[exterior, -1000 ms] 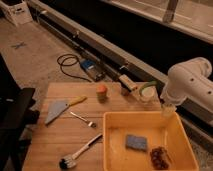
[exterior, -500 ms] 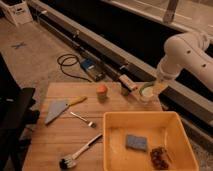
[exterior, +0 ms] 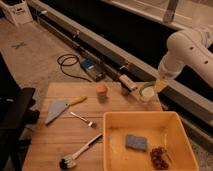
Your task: Wipe table surface with eraser
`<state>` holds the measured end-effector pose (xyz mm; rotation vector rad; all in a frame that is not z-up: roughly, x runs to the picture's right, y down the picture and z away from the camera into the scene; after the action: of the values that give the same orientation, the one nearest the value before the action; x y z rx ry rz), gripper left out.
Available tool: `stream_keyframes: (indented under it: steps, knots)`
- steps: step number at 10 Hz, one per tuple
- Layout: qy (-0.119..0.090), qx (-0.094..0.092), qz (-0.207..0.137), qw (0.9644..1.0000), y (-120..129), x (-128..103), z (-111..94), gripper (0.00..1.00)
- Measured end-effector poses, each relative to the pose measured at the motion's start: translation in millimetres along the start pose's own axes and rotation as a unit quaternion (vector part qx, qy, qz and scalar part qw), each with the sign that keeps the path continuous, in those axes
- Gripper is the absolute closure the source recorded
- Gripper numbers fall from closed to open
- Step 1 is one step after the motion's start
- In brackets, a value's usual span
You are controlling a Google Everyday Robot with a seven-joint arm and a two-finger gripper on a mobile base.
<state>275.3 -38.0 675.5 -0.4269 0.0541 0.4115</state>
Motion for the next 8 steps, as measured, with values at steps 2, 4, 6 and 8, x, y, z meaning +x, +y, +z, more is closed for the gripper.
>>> stream_keyframes:
  steps: [2,4,6,8]
  knots:
    - [-0.002,-0.001,0.015,0.9999,-12,-1,6,0.35]
    - [-0.010,-0.014,0.038,0.9991,-10,-11,17,0.35]
    - [-0.022,-0.034,0.053,0.9978,0,-37,36,0.35]
    - [-0.038,-0.057,0.058,0.9960,15,-73,57,0.35]
